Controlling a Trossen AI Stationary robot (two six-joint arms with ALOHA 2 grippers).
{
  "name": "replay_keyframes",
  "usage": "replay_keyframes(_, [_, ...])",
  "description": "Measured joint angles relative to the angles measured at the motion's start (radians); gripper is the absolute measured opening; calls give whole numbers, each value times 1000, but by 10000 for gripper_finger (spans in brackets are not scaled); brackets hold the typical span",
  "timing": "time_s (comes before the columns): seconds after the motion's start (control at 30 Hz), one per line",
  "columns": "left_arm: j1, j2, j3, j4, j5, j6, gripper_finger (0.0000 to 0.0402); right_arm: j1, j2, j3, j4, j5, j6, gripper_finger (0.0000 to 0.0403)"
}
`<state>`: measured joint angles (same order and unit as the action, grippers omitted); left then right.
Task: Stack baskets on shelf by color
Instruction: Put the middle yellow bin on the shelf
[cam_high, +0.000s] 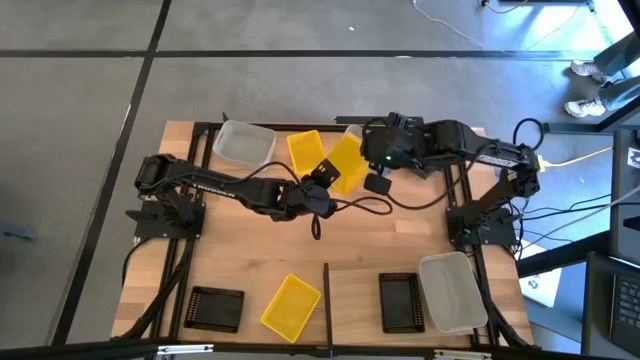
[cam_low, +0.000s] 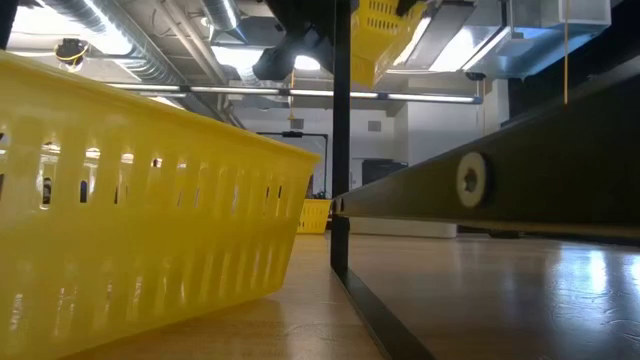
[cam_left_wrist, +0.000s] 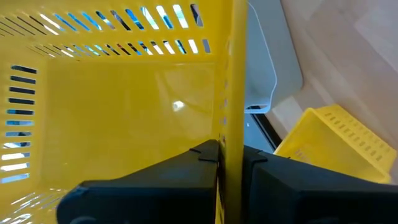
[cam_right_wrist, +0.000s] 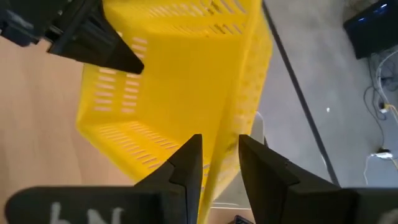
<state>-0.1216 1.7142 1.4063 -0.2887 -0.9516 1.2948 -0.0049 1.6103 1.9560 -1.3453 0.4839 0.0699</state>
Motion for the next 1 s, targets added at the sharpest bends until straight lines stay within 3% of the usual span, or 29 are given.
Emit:
replay_keyframes(0.13, [0,1,0,-5,0,-3,0,-20,23,0,-3,0,-24,90])
replay_keyframes(0.4, [-1,2,0,-4,28,-58,0,-24,39,1,6,12,-76,6])
replay_keyframes(0.57, [0,2,0,-3,34,-58,0,-24,39,1,3,6,-78,13])
replay_keyframes(0.77, [2,2,0,1,116,-64,3,-24,39,1,-6,-4,-76,6])
replay_keyframes(1.0, [4,2,0,9,136,-62,37,-24,39,1,-1,-10,-75,5])
